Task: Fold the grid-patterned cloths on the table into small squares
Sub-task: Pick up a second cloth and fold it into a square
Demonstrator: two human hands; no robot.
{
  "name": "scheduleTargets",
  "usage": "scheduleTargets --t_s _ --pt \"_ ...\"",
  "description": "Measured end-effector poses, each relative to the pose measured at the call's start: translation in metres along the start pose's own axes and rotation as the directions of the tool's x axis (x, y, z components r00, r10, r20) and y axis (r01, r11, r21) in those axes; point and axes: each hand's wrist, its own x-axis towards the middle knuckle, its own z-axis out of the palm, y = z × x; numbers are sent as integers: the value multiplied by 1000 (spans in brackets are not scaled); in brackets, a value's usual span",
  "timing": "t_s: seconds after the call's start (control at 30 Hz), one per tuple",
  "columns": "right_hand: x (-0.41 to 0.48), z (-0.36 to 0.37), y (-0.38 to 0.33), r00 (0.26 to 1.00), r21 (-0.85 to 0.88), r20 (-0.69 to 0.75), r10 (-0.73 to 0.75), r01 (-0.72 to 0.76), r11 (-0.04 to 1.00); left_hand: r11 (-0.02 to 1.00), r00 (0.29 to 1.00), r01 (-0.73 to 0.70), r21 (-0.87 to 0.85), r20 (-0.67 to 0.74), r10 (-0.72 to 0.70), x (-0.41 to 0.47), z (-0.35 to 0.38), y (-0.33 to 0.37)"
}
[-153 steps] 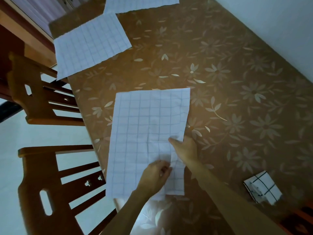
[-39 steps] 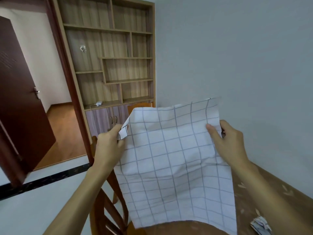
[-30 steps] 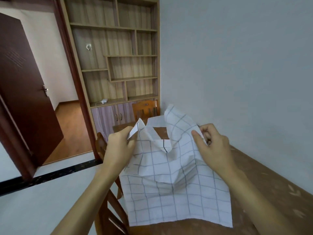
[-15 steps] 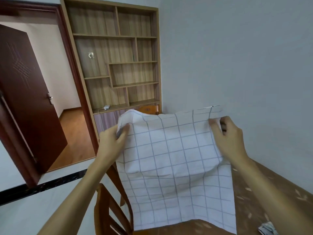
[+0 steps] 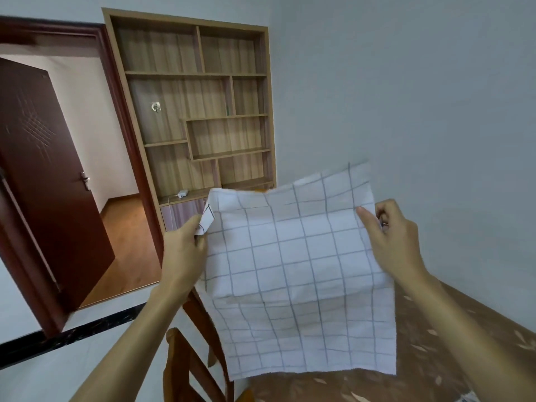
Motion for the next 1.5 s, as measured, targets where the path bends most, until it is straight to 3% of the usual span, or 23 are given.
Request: scheduleTargets --t_s 0.3,0.4,0.53,0.67,0.8,0.93,1.0,1.07,1.17,1.23,1.33,1.5 --pt "-1 1 -29 998 117 15 -61 59 991 999 990 8 -38 143 -3 4 3 16" --pt "0 -1 -36 995 116 24 -99 96 989 991 981 -122 57 160 112 8 3 23" --pt "2 -2 -50 989 129 52 -135 128 983 905 859 -425 17 321 398 -8 5 55" --pt "12 -2 -67 980 138 73 -183 172 975 839 725 -542 -47 478 496 -37 36 80" --pt "19 -9 -75 965 132 103 -242 228 965 884 849 -450 -124 247 467 -23 66 81" --pt "17 -25 -67 976 46 210 -62 54 997 916 909 -366 -163 149 389 5 71 84" --pt "8 -29 -56 945 -57 323 55 -39 998 935 936 -285 -212 148 320 18 71 89" --pt "-7 -27 -40 902 -44 396 170 -166 985 947 953 -230 -224 147 267 29 71 93" --pt "-34 -20 -8 815 17 502 289 -344 939 954 955 -238 -184 135 264 40 67 98" --pt "-51 -10 15 768 -24 555 320 -370 929 952 952 -251 -175 134 276 48 62 103" --pt "-76 11 39 771 -91 522 366 -376 922 949 953 -254 -185 118 278 58 56 105" --pt "-74 24 51 865 -92 234 444 -435 896 960 963 -197 -198 145 227 67 39 104"
